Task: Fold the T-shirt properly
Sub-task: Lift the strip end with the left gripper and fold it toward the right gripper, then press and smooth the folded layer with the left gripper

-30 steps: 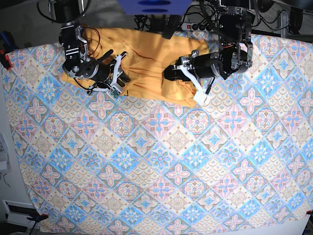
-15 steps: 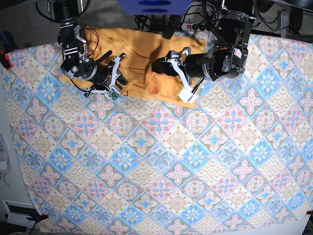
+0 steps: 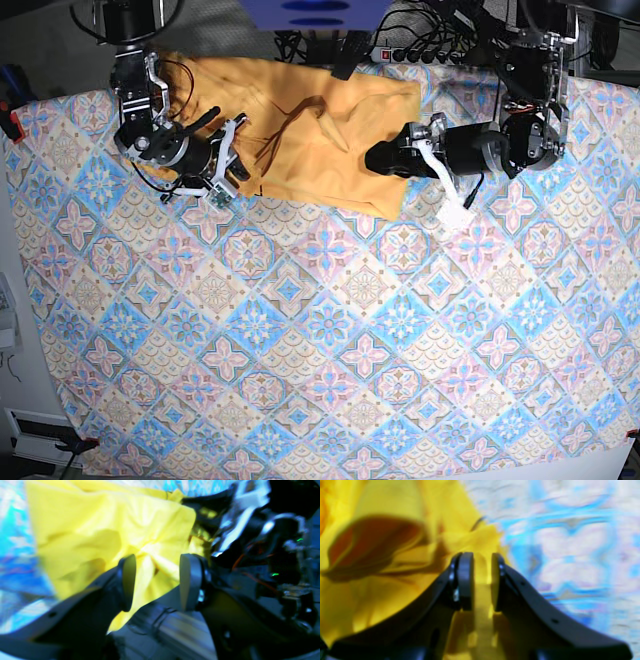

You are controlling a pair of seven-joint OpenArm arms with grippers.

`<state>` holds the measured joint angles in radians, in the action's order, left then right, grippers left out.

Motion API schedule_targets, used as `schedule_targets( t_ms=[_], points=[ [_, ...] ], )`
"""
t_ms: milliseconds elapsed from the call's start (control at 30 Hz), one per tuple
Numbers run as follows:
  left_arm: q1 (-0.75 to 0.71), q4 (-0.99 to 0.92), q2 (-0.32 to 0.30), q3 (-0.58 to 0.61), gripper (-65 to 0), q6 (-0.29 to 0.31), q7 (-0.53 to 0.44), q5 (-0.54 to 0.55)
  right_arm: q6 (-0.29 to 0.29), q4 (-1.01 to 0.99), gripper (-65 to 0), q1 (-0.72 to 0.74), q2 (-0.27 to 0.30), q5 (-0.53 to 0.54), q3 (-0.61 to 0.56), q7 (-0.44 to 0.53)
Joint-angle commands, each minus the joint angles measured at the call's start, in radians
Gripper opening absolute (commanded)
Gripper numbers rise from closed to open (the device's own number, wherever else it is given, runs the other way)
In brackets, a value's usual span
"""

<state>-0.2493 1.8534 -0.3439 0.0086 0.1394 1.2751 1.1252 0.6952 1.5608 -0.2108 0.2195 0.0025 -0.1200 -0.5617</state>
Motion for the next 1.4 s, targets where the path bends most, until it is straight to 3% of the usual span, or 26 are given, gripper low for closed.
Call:
schedule_targets(
  t_ms=[0,400,667,767,833,1067,1233,1367],
  points=[
    [0.000,0.015,-0.005,-0.002,-36.8,0.007,-0.002,0.019,0.003,0.031,-52.5,-0.003,0.004,0.015,0.010,0.021],
    [0.005,0.012,0.021,0.331,-36.5,0.006,-0.002,-0.182,0.003,0.074,-52.5,-0.032,0.004,0.015,0.035,0.019],
    [0.026,0.012,0.016,0.370,-36.2,0.007,0.001,-0.172,0.003,0.088,-52.5,-0.032,0.004,0.015,0.038,0.019],
    [0.044,0.001,0.004,0.371,-36.8,0.016,0.004,-0.110,0.003,0.088,-52.5,-0.032,0.004,0.015,0.038,0.019],
    [0.074,-0.018,-0.007,0.385,-37.0,0.053,-0.001,-0.049,0.003,0.088,-52.5,-0.032,0.004,0.015,0.038,0.019],
    [0.038,0.013,-0.013,0.184,-51.2,0.072,-0.004,-0.003,0.003,0.088,-52.5,-0.032,0.004,0.015,0.038,0.019],
    [0.028,0.015,-0.013,0.040,-51.1,0.073,-0.004,0.002,0.003,0.088,-52.5,-0.032,0.004,0.015,0.038,0.019],
    [0.031,-0.053,-0.008,0.006,-51.4,0.068,-0.004,-0.012,0.003,0.088,-52.5,-0.032,0.004,0.015,0.038,0.019]
  ],
)
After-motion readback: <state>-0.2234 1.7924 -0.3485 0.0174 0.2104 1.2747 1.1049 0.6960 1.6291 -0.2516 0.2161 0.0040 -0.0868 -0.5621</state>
